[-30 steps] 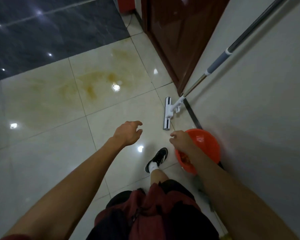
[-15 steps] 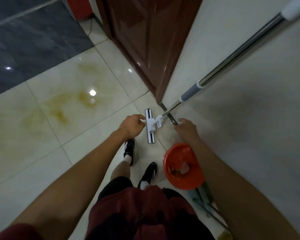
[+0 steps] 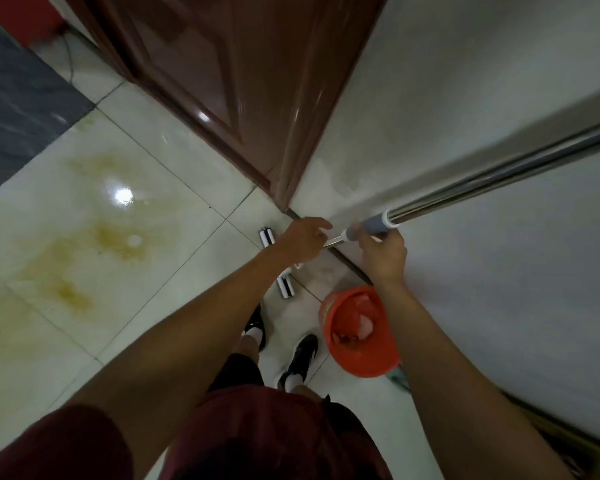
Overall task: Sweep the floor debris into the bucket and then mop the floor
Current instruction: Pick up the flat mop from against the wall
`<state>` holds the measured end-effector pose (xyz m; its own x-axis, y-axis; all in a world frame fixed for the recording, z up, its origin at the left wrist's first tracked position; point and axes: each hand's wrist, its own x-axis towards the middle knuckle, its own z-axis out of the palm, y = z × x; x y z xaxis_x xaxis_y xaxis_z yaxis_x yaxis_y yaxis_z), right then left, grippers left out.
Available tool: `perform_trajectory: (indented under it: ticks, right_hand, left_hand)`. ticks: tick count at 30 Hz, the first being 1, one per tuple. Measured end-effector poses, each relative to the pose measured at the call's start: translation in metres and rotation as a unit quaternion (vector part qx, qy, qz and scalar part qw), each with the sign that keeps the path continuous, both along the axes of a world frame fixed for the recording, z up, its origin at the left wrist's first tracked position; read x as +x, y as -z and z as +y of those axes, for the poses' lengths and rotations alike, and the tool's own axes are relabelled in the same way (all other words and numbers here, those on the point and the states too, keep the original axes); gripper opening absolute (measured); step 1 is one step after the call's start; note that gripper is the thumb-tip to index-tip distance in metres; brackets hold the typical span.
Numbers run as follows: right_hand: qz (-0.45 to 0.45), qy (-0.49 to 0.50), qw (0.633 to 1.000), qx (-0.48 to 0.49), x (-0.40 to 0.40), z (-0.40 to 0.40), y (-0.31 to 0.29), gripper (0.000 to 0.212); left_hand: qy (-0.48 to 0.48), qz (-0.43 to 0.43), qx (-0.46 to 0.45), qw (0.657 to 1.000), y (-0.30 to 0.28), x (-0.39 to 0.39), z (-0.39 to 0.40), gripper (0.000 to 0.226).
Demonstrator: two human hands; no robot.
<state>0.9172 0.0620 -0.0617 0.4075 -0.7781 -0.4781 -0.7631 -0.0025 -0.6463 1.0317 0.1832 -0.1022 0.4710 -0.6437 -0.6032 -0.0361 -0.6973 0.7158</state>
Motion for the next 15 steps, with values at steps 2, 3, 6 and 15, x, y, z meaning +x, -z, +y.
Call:
perform_trajectory:
  ticks: [2,3,6,15]
  right_hand:
    - [-0.028,0.043,0.999,-0.006,0.006,0.002,-0.004,0.035]
    - [-0.031,0.055,0.998,-0.011,0.007,0.002,-0.005,0.034]
    - [-0.025,0.053,0.998,-0.021,0.003,0.006,-0.008,0.029]
    - [-0.057,-0.037,0.997,-0.037,-0.058,0.043,-0.028,0.016]
  left_hand:
    - [0.027,-0.003,-0.005,1.0,0.0,0.005,-0.008,0.033]
    - [0.037,-0.005,-0.004,0.999,0.001,0.005,-0.011,0.033]
    - [0.068,-0.005,0.003,0.998,-0.002,0.0,-0.016,0.035]
    - [-0.007,0.008,0.006,1.0,-0.013,-0.059,0.012,0.032]
